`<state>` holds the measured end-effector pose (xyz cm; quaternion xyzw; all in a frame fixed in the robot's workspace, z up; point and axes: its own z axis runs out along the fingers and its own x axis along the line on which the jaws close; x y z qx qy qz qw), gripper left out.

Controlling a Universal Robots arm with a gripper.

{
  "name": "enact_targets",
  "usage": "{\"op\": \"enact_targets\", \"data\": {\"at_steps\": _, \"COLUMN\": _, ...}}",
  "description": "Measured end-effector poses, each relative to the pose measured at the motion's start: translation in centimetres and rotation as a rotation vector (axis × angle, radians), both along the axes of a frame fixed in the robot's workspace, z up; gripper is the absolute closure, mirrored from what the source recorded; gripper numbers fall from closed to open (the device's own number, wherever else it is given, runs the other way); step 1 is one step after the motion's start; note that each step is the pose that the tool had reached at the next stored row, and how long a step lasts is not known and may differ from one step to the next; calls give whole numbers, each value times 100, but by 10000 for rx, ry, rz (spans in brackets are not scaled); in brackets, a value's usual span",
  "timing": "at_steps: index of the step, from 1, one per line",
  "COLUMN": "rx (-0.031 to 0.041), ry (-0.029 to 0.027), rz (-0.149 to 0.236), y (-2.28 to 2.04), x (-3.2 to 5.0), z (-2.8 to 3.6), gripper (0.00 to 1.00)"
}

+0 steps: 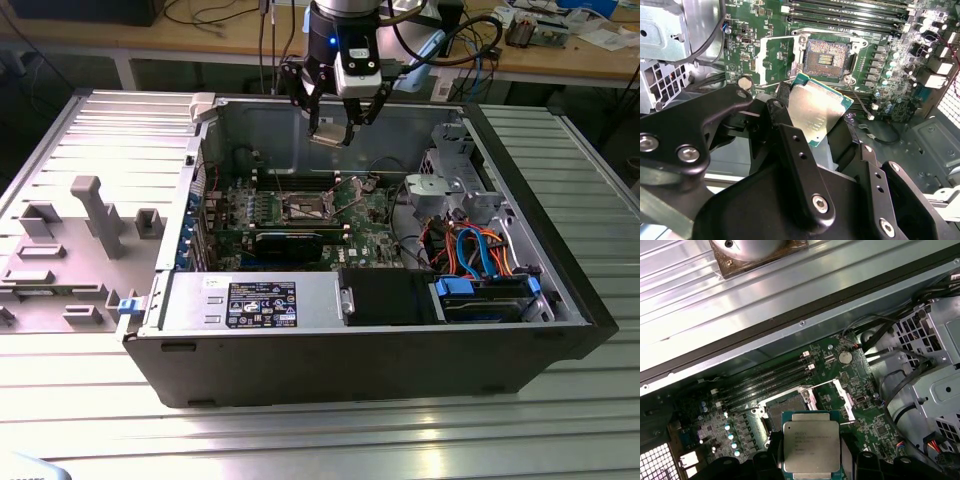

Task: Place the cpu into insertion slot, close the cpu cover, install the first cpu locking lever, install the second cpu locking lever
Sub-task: 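Place the cpu into insertion slot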

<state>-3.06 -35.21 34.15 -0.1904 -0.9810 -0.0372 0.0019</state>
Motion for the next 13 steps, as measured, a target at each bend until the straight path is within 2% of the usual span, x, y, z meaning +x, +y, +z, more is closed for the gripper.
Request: {"op": "enact_targets", "data": {"at_steps": 13, "rx": 0, "ry": -1, "rz": -117, "y": 0, "x": 0, "z": 0, "gripper": 45}}
